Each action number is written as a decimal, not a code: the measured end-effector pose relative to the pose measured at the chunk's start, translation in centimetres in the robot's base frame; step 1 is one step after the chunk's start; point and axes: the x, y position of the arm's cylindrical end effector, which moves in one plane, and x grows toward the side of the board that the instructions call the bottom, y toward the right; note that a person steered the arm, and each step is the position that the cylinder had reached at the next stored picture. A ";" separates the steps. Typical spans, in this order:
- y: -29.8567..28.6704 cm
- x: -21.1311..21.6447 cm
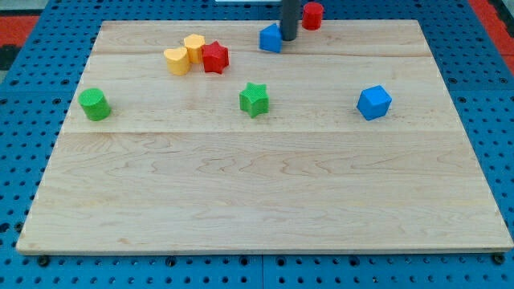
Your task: Move the blue triangle to the right of the green star
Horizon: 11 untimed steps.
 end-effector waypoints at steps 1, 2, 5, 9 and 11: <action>0.9 -3.2; -3.6 -2.9; 8.1 4.7; 5.5 11.1; 0.9 10.5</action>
